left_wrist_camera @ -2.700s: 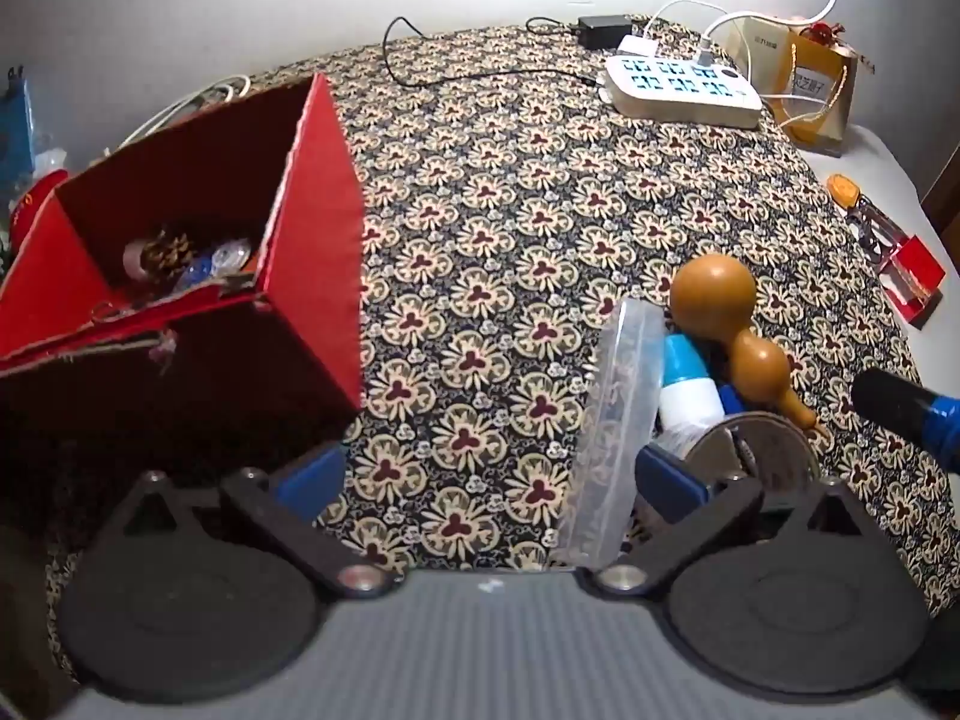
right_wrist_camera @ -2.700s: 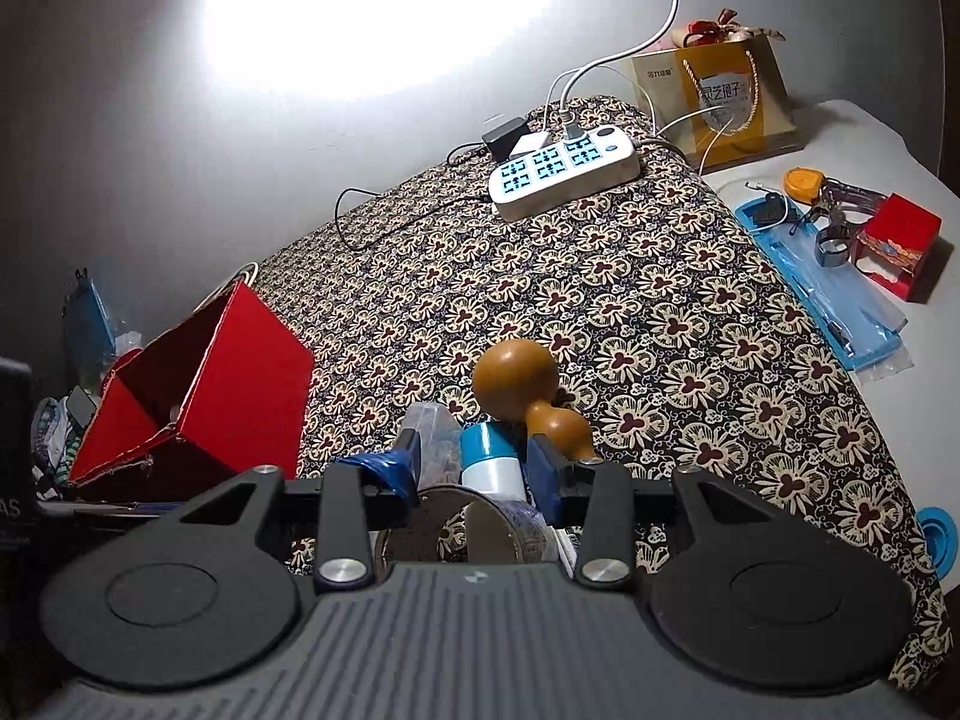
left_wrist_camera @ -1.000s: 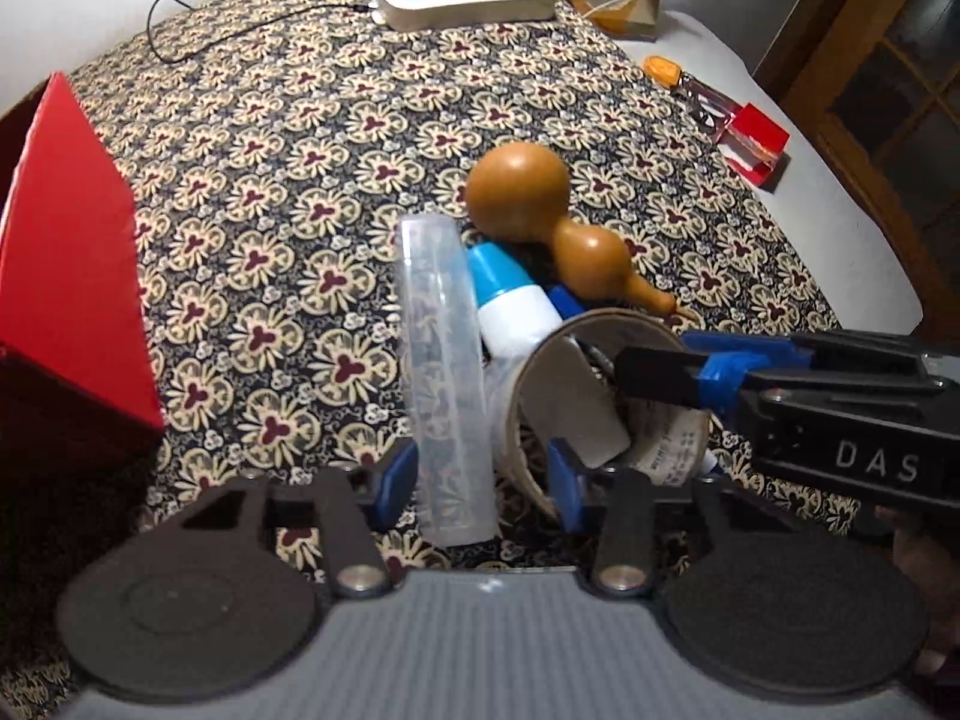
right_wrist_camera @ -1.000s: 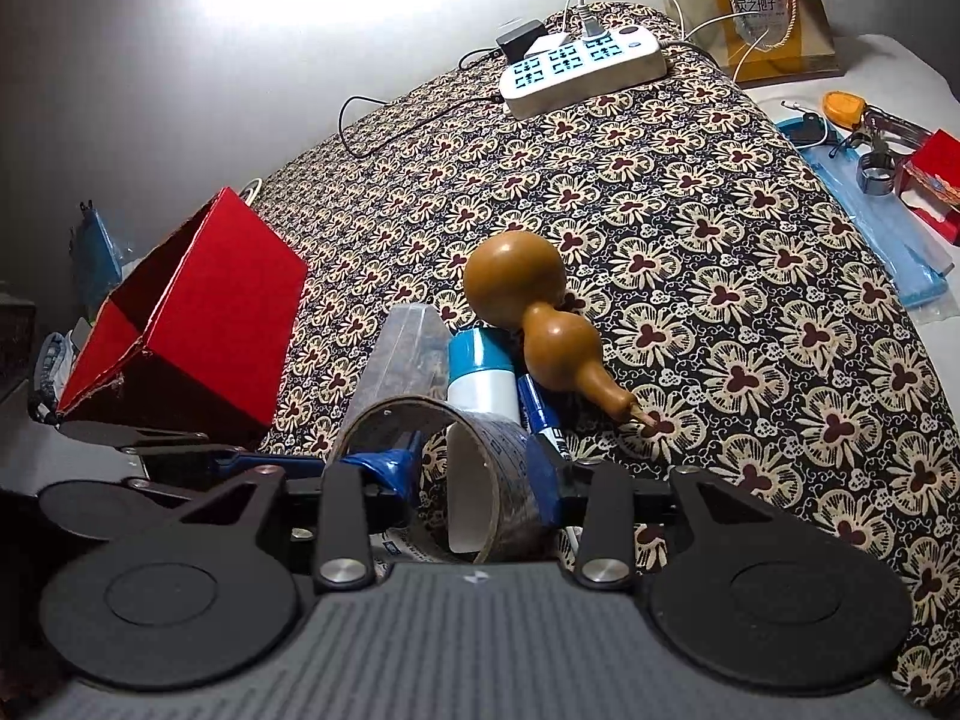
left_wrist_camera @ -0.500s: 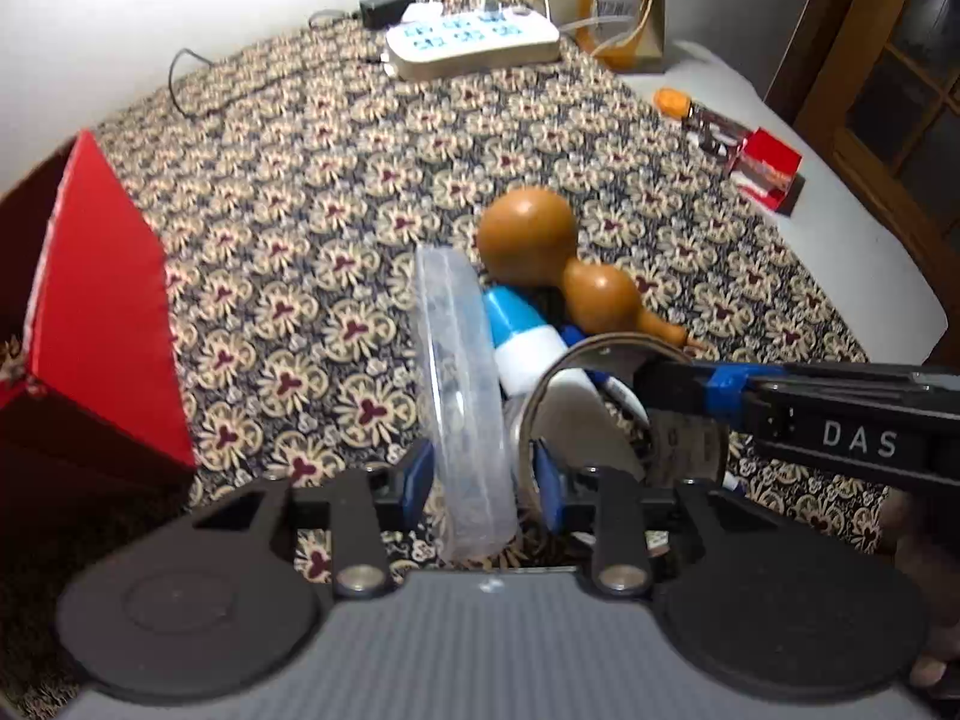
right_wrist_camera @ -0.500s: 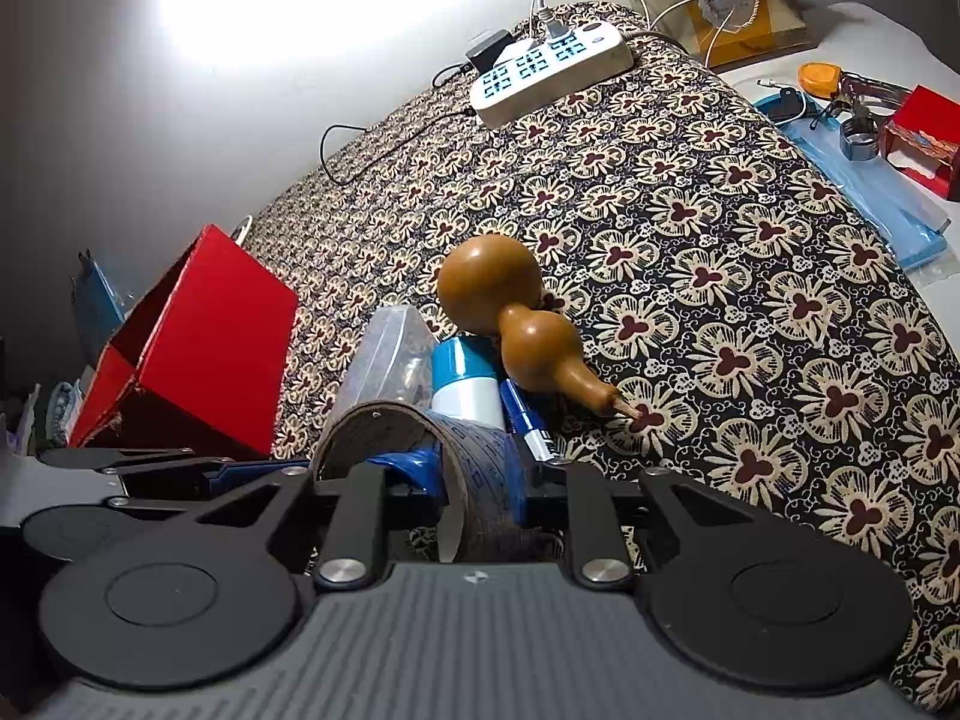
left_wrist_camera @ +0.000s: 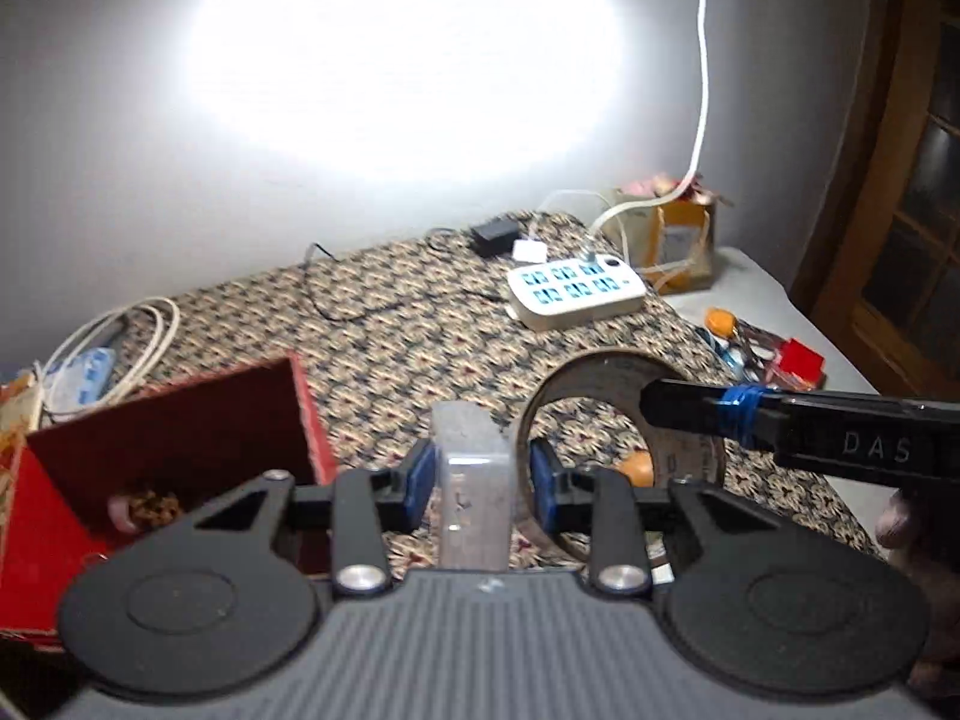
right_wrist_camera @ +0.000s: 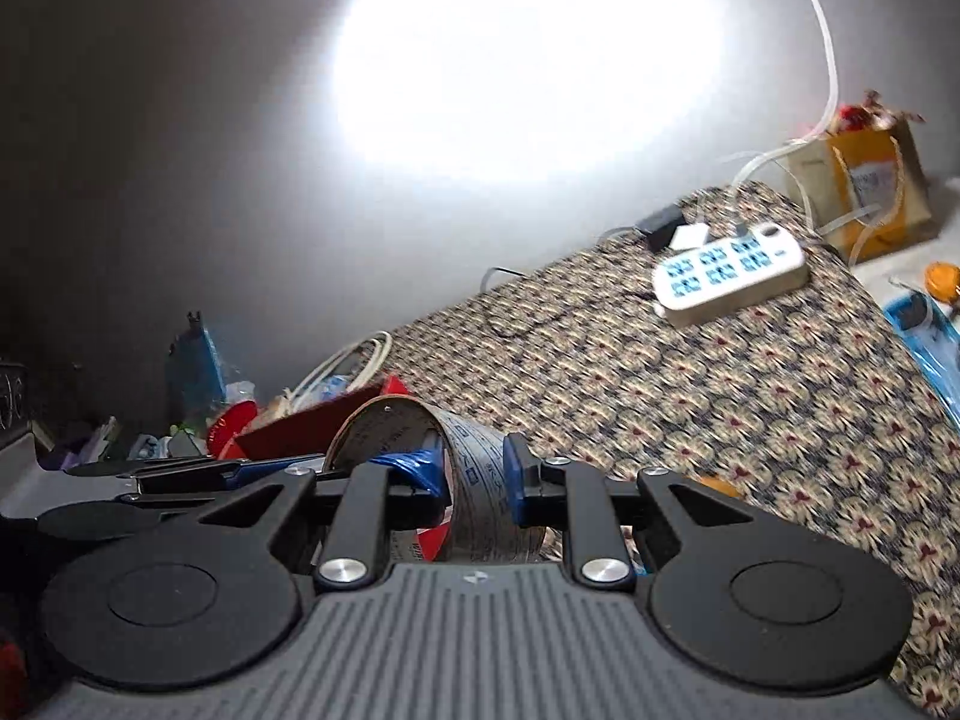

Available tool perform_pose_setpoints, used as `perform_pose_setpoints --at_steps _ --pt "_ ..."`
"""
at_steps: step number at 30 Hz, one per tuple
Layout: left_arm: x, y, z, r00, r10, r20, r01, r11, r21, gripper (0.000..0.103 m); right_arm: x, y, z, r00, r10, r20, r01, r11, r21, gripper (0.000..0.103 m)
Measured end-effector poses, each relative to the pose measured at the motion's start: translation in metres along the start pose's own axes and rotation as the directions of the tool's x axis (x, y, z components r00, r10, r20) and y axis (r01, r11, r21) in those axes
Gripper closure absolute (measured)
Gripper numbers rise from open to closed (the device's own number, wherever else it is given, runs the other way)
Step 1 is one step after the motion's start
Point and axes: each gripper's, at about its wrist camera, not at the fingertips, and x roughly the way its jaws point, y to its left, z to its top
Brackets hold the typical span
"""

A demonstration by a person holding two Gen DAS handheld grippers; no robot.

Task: Organize rigid objects
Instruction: 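Carry both items into the red box and open both grippers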

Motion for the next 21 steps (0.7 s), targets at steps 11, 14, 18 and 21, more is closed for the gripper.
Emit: perform_pose_setpoints --at_steps 11,14,18,21 --pt "-0.021 0.18 0.008 0.971 0.234 -0.046 -0.238 0.963 -0.127 0.074 0.156 0.12 0.022 0.959 0.19 -0.208 -0.202 0.978 -0.041 0.102" --pt "0.0 0.223 -0.014 0.956 0.257 -0.14 -0.278 0.948 -0.156 0.077 0.2 0.136 0.0 0.931 0.183 -0.315 -0.192 0.981 0.003 0.102" --pt "0.031 0.267 -0.041 0.933 0.263 -0.247 -0.315 0.928 -0.199 0.078 0.245 0.148 -0.027 0.888 0.162 -0.43 -0.16 0.986 0.043 0.102" --pt "0.043 0.28 -0.054 0.917 0.278 -0.284 -0.337 0.923 -0.184 0.077 0.263 0.151 -0.039 0.868 0.149 -0.475 -0.131 0.989 0.072 0.102"
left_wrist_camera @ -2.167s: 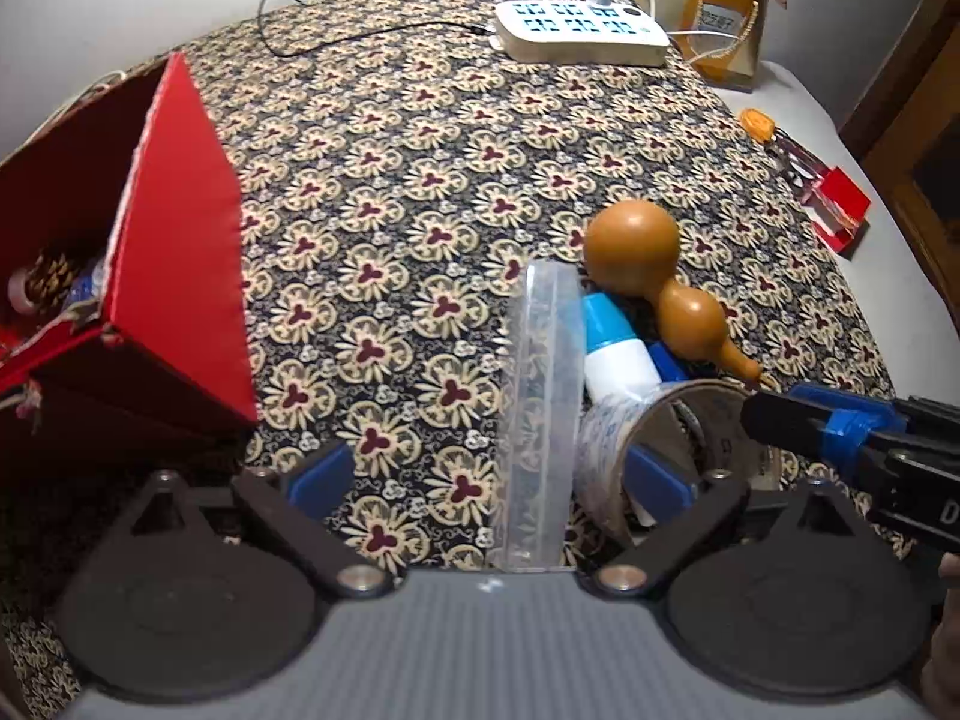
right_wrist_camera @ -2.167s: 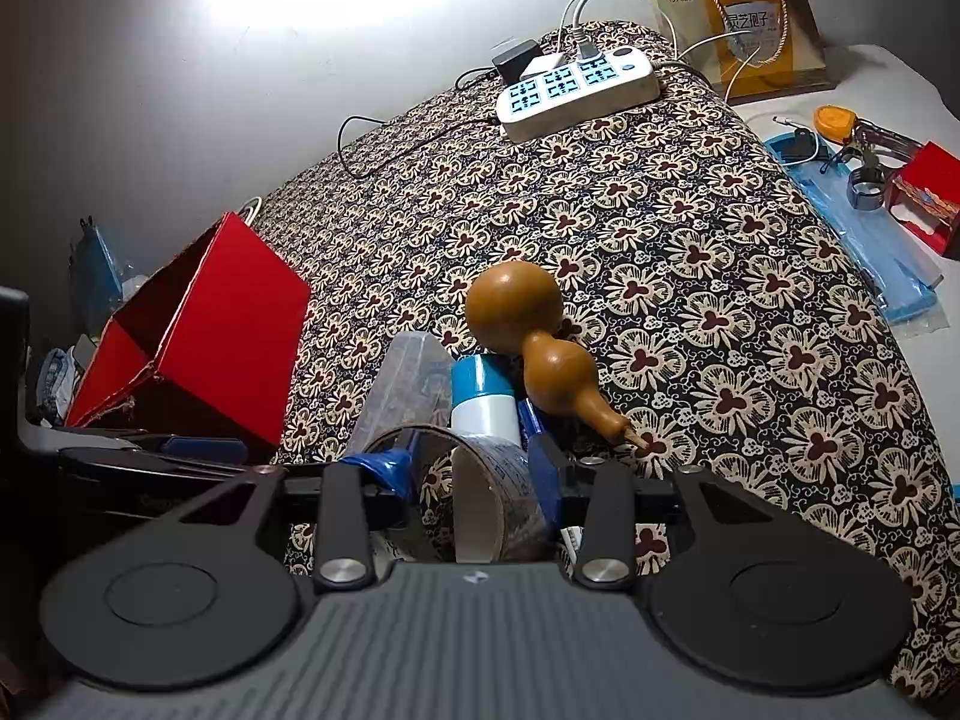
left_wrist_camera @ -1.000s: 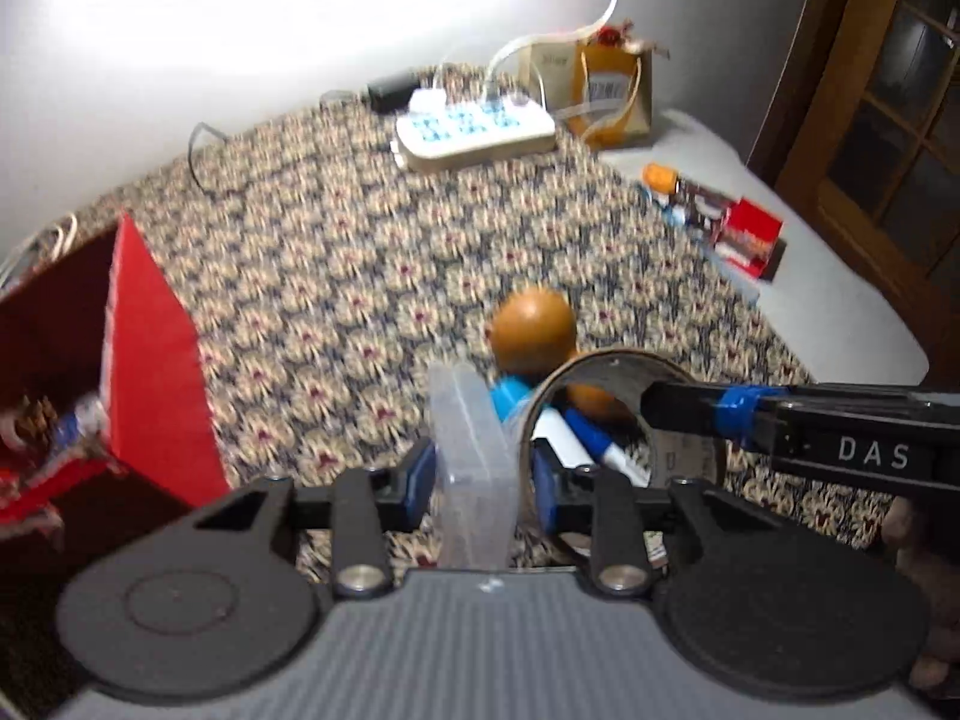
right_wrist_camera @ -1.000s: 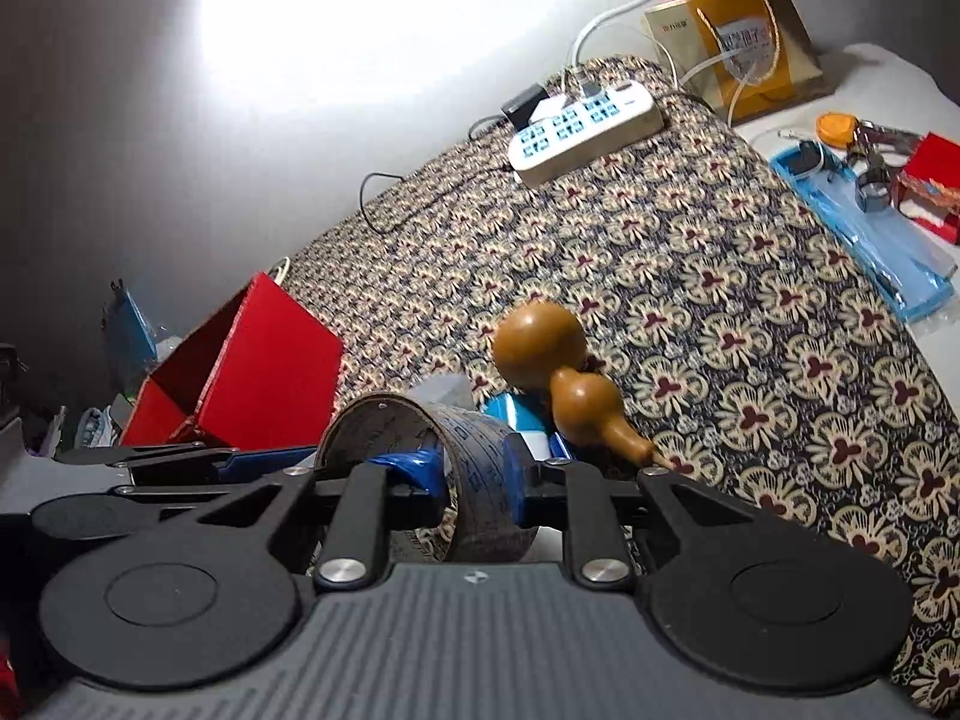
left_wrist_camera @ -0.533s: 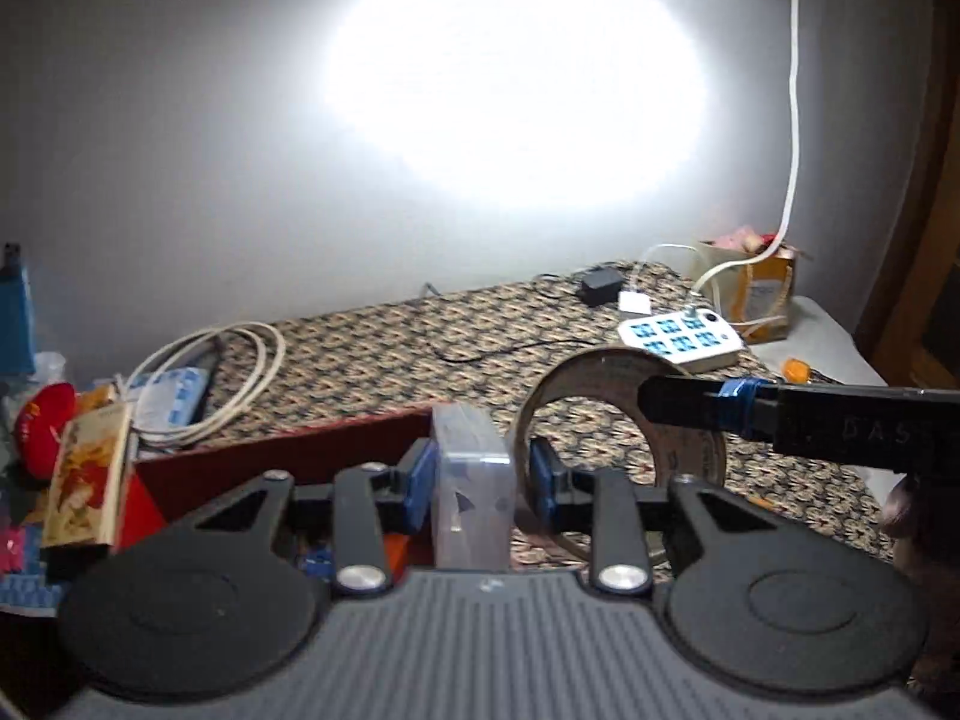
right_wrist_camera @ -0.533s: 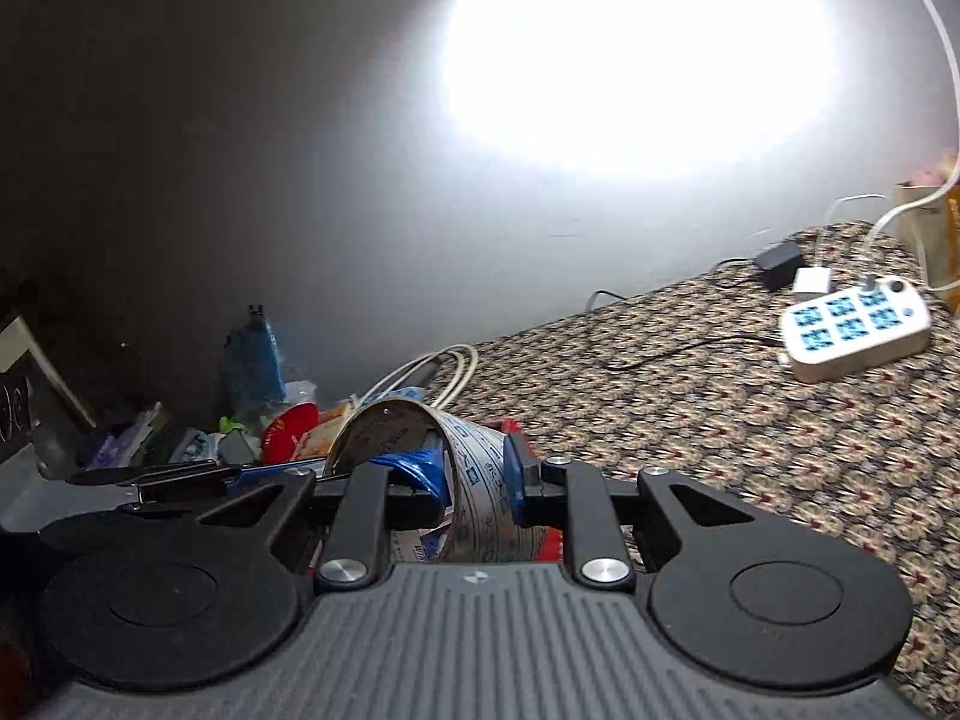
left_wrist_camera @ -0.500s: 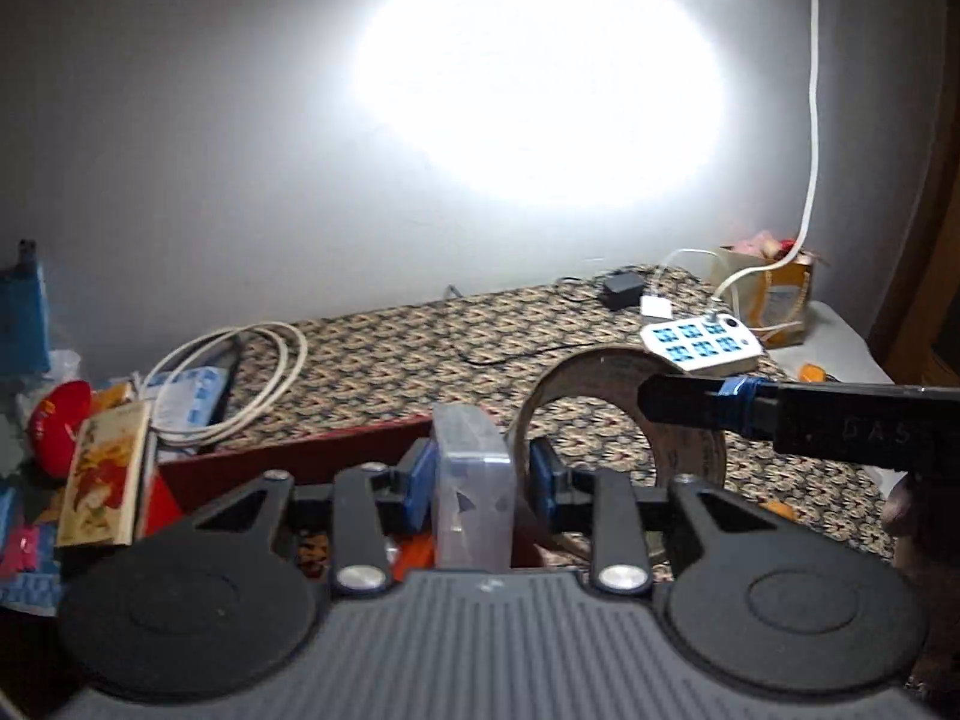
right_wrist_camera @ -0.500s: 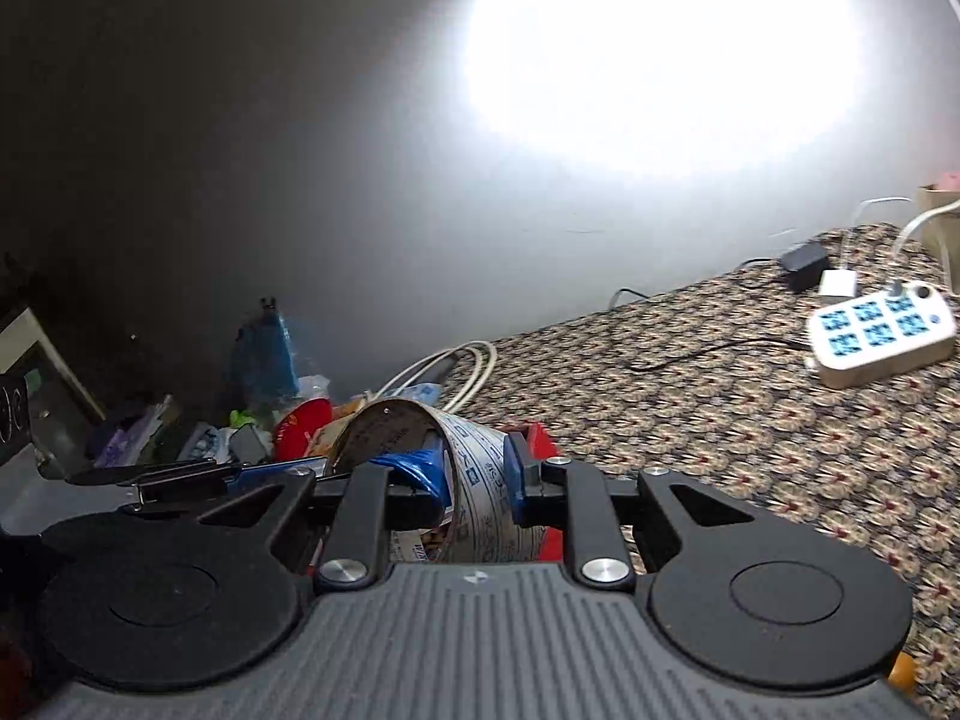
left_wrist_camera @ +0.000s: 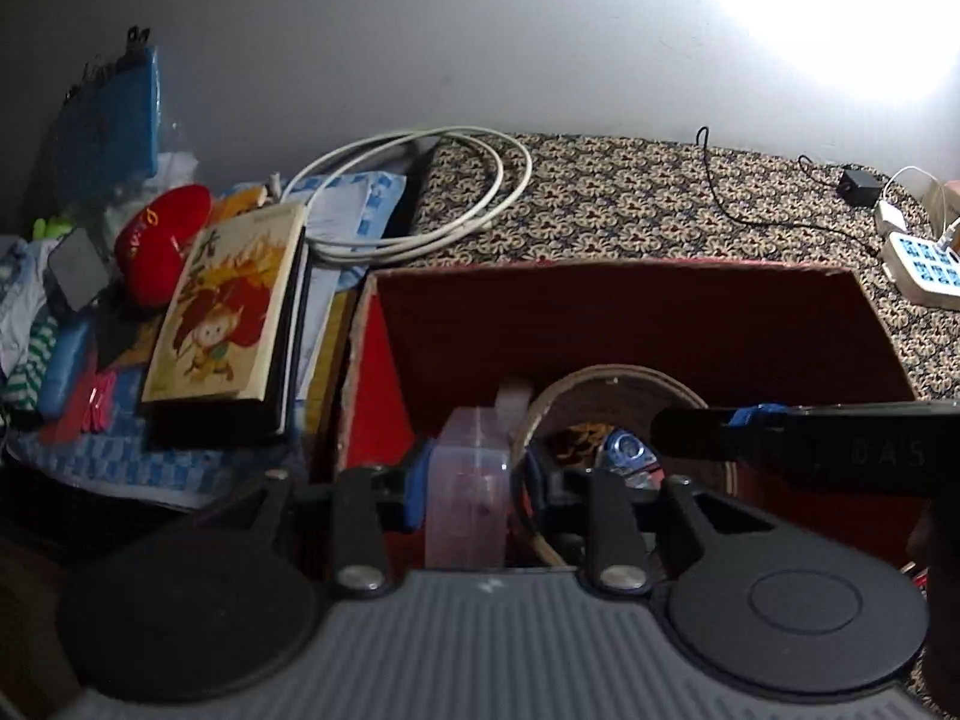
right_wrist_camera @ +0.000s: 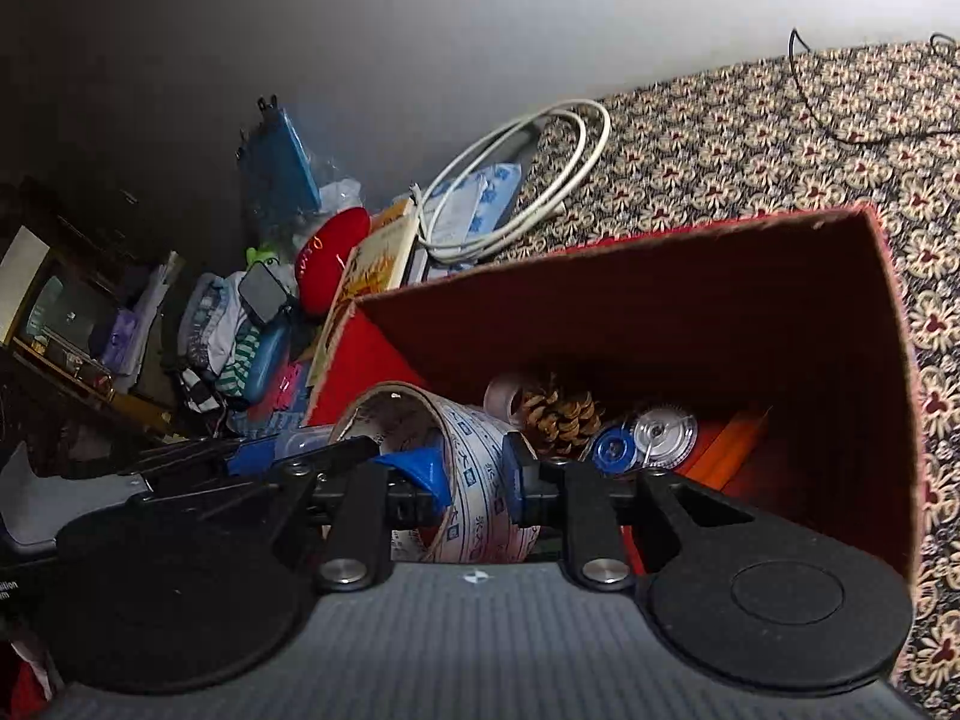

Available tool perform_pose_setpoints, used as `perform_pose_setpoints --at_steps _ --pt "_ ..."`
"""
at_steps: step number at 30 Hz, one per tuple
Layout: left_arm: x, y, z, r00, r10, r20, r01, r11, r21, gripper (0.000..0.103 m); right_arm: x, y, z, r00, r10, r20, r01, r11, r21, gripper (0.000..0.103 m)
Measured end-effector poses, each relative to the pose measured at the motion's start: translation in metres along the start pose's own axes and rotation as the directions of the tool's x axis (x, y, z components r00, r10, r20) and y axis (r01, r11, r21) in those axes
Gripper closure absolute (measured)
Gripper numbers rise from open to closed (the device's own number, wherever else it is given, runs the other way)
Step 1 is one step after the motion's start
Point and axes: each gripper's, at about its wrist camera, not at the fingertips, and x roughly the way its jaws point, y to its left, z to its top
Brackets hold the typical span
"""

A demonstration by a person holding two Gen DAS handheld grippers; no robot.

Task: Organize rigid objects
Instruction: 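Carry both items into the red box and open both grippers, then withdraw both grippers from the red box back over the table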

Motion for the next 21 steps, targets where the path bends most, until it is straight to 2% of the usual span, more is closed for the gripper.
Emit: perform_pose_setpoints --at_steps 4,5,7,9,12,18,21 --pt "0.007 0.001 -0.001 1.0 -0.004 -0.014 0.004 1.0 0.009 0.076 0.007 -0.004 0.003 1.0 -0.016 -0.022 0.017 0.999 0.034 0.098" --pt "0.008 0.002 -0.001 1.0 -0.013 -0.019 0.013 1.0 0.001 0.072 0.007 -0.006 0.003 1.0 -0.008 -0.027 0.01 0.999 0.049 0.094" --pt "0.008 0.002 -0.001 0.999 -0.028 -0.025 0.027 0.999 -0.018 0.064 0.007 -0.01 0.004 0.999 0.001 -0.033 0.001 0.997 0.079 0.094" --pt "0.002 0.002 -0.002 1.0 -0.01 0.0 0.01 1.0 -0.022 0.062 0.005 -0.013 0.005 1.0 0.002 -0.023 0.0 0.996 0.085 0.094" --pt "-0.014 0.003 -0.001 0.999 0.0 0.051 0.001 1.0 -0.021 0.056 -0.008 -0.013 0.003 1.0 0.003 0.017 -0.004 0.998 0.063 0.093" --pt "-0.044 -0.004 0.002 0.994 -0.015 0.107 0.019 0.999 -0.038 0.054 -0.046 -0.017 -0.009 0.994 0.003 0.108 -0.006 1.0 0.028 0.093" --pt "-0.06 -0.011 0.001 0.99 -0.034 0.137 0.042 0.998 -0.055 0.047 -0.068 -0.018 -0.015 0.988 -0.007 0.157 0.006 1.0 0.011 0.093"
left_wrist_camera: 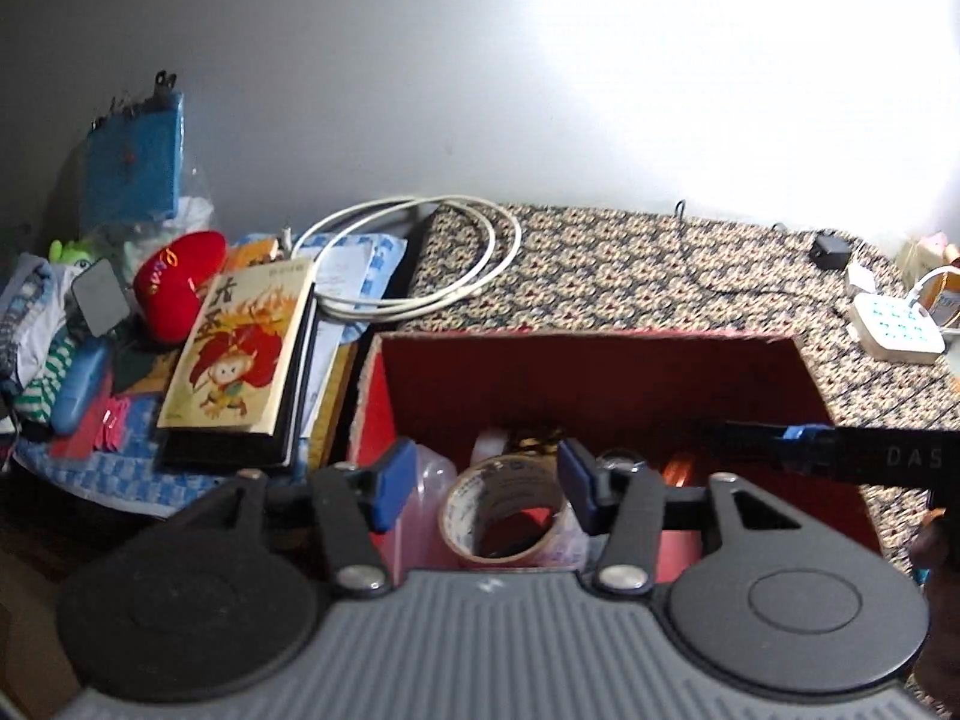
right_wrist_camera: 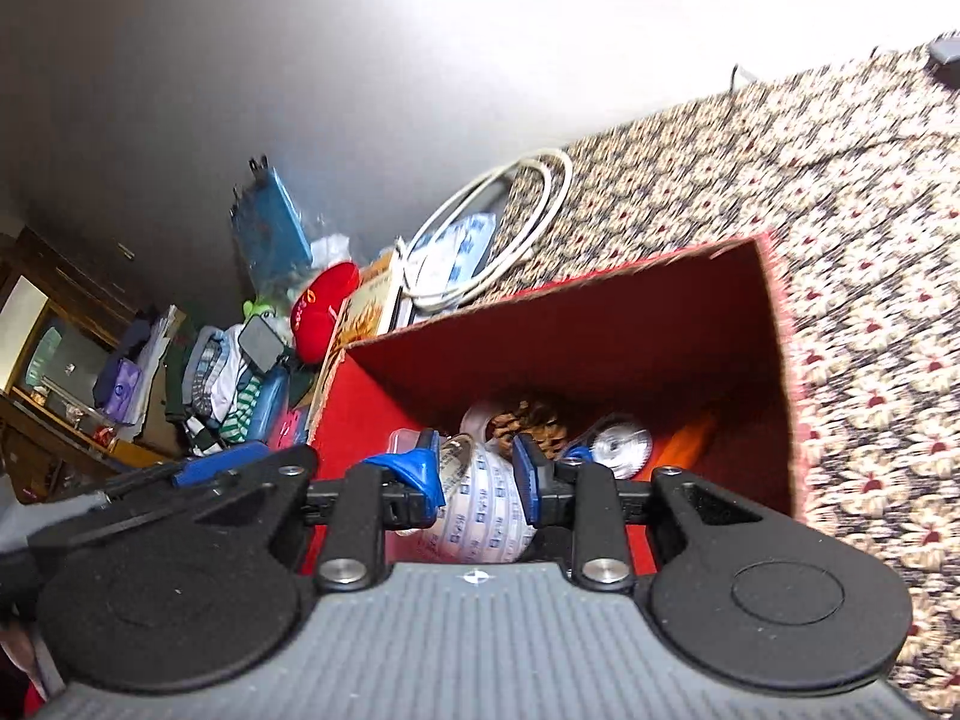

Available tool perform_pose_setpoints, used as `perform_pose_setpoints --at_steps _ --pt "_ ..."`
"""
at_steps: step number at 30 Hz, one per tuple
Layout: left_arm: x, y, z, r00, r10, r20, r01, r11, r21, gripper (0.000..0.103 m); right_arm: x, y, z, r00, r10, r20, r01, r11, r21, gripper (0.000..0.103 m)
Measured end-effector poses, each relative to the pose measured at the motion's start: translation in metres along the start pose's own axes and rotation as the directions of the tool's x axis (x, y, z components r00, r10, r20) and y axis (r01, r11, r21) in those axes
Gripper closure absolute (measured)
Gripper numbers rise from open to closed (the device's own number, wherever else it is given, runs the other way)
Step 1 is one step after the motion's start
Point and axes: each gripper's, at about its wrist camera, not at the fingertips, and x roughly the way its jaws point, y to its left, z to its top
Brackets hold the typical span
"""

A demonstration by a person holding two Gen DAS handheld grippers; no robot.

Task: Organize rigid objects
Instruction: 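Withdraw both grippers from the red box back over the table, then close the right gripper around the white blue-capped bottle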

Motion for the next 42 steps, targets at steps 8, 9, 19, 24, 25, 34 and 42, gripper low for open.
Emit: perform_pose_setpoints --at_steps 8,9,19,24,25,34,42 --pt "-0.029 -0.053 -0.016 0.996 -0.085 0.012 0.085 0.996 0.018 0.034 -0.069 -0.026 -0.011 0.993 -0.03 0.113 0.03 1.0 -0.002 0.092" --pt "-0.031 -0.064 -0.02 0.995 -0.096 0.009 0.096 0.995 0.032 0.033 -0.077 -0.031 -0.012 0.992 -0.041 0.121 0.041 0.999 0.0 0.092" --pt "-0.046 -0.155 -0.065 0.971 -0.229 -0.074 0.236 0.964 0.119 0.031 -0.164 -0.088 -0.03 0.969 -0.15 0.195 0.145 0.989 0.037 0.092" --pt "-0.041 -0.196 -0.081 0.962 -0.243 -0.121 0.259 0.954 0.147 0.031 -0.194 -0.116 -0.048 0.956 -0.216 0.199 0.208 0.976 0.061 0.092" --pt "-0.039 -0.203 -0.085 0.959 -0.249 -0.134 0.268 0.951 0.154 0.031 -0.199 -0.122 -0.053 0.953 -0.23 0.196 0.221 0.973 0.067 0.092" --pt "-0.025 -0.253 -0.118 0.942 -0.252 -0.22 0.295 0.936 0.194 0.031 -0.236 -0.172 -0.083 0.932 -0.32 0.167 0.292 0.941 0.173 0.092" --pt "-0.015 -0.282 -0.133 0.914 -0.275 -0.297 0.34 0.92 0.196 0.031 -0.242 -0.195 -0.104 0.928 -0.359 0.102 0.339 0.925 0.172 0.092"
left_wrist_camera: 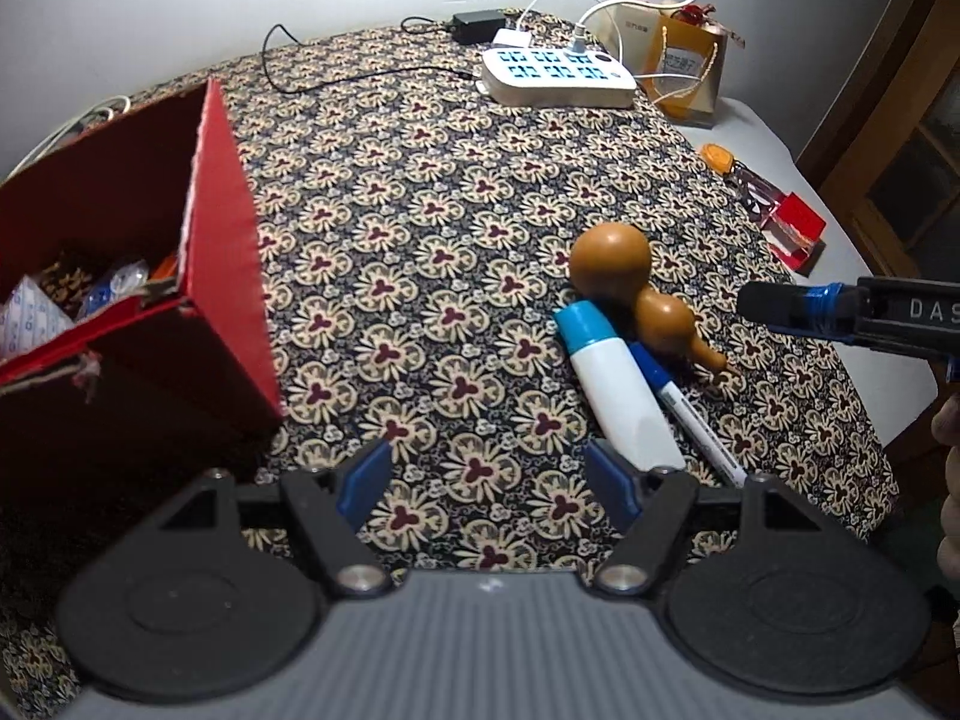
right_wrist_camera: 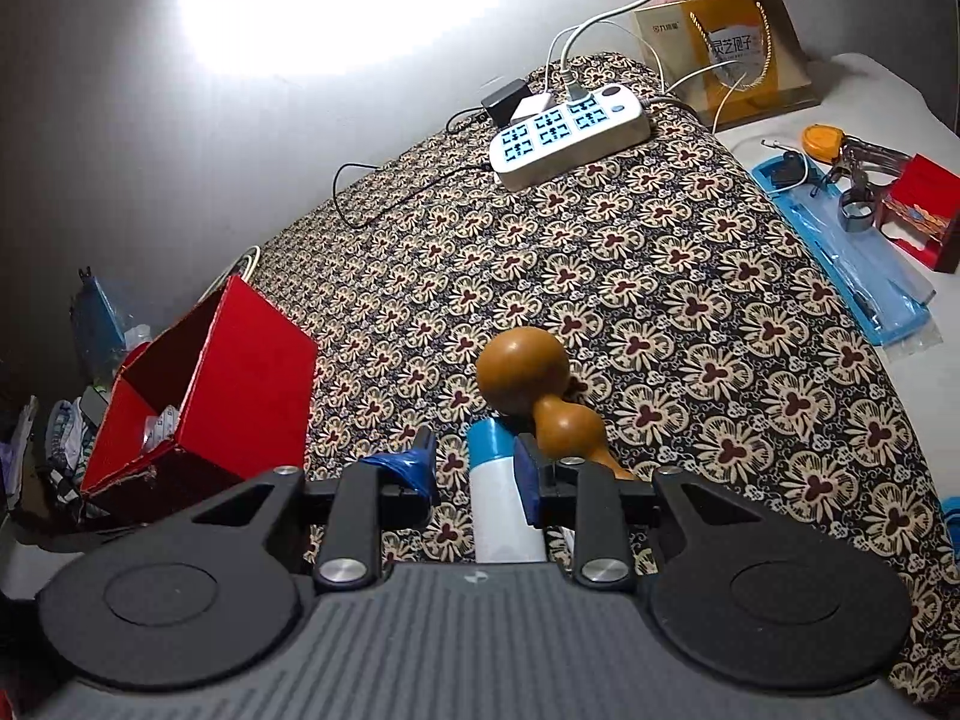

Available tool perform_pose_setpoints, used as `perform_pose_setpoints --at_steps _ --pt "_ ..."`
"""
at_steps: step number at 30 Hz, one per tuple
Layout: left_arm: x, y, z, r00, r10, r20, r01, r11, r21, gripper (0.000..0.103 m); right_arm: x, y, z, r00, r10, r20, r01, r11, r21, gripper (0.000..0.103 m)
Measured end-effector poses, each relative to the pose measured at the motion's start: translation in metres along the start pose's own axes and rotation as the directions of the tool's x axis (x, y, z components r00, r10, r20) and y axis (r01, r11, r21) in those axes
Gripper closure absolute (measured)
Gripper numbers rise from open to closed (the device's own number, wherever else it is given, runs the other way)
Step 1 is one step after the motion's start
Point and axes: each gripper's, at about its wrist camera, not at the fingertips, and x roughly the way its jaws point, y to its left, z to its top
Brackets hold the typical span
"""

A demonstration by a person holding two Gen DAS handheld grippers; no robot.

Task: Organize rigid objects
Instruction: 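Close the right gripper around the white blue-capped bottle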

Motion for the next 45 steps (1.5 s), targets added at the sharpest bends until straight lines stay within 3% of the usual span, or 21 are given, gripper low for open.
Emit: perform_pose_setpoints --at_steps 7,19,37,42,45 --pt "0.017 -0.013 -0.001 0.998 -0.024 -0.051 0.025 0.999 0.02 0.03 0.006 -0.015 -0.013 0.999 -0.02 -0.04 0.02 1.0 0.008 0.092" --pt "0.036 -0.026 -0.003 0.994 -0.037 -0.098 0.044 0.997 0.07 0.027 0.02 -0.012 -0.022 0.994 0.016 -0.106 -0.017 1.0 -0.015 0.093" --pt "0.062 -0.025 -0.004 0.986 0.027 -0.167 -0.015 0.997 0.074 0.021 0.042 -0.017 -0.03 0.984 0.027 -0.174 -0.02 0.999 0.044 0.093" --pt "0.063 -0.027 0.0 0.988 0.05 -0.147 -0.039 0.996 0.077 0.001 0.047 -0.019 -0.034 0.983 0.028 -0.182 -0.017 0.998 0.062 0.092" --pt "0.062 -0.031 0.002 0.989 0.054 -0.135 -0.041 0.995 0.094 0.001 0.051 -0.021 -0.037 0.981 0.029 -0.19 -0.016 0.997 0.072 0.092"
